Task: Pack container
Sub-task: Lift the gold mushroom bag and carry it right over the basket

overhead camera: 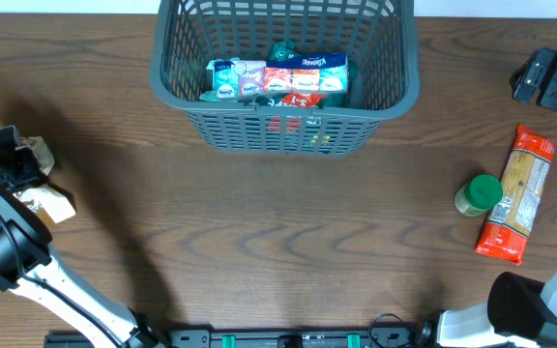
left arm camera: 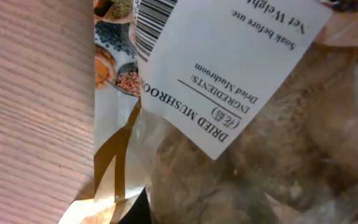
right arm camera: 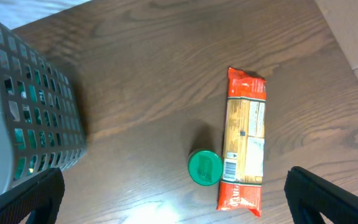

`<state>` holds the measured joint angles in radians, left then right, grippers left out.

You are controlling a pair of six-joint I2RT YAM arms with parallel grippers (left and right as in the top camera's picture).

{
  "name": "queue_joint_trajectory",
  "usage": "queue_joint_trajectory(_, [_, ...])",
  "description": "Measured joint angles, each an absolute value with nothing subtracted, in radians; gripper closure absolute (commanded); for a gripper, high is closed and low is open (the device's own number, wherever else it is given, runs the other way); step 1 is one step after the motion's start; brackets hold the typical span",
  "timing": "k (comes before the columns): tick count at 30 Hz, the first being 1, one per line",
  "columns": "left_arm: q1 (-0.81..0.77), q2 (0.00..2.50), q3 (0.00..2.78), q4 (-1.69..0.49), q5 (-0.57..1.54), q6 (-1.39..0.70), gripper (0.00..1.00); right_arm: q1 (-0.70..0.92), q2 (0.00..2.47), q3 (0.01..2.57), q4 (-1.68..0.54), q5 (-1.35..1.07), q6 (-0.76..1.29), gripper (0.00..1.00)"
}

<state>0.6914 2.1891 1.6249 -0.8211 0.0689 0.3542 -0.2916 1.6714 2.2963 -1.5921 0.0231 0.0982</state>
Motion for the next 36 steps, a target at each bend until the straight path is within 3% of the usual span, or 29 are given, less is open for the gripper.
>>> queue_joint_trajectory(9, [0.587, 2.039, 1.642, -0.932, 0.190, 0.280, 0.94, -0.292, 1.671, 2.296, -1.616, 0.026, 0.086, 0.01])
queue_joint_trajectory(19, [0.278, 1.670, 1.961, -0.968, 0.225, 0.271, 0.94, -0.292, 1.671, 2.296, -1.647, 0.026, 0.082, 0.01])
queue_joint_trajectory(29, [-0.176, 1.616, 2.083, -0.769, 0.230, 0.593, 0.95, -0.292, 1.671, 2.296, -1.678, 0.020, 0.082, 0.01])
queue_joint_trajectory(36, [-0.339, 1.724, 2.083, -0.571, 0.232, 0.866, 0.94, -0.292, 1.671, 2.296, -1.679, -0.004, 0.082, 0.01])
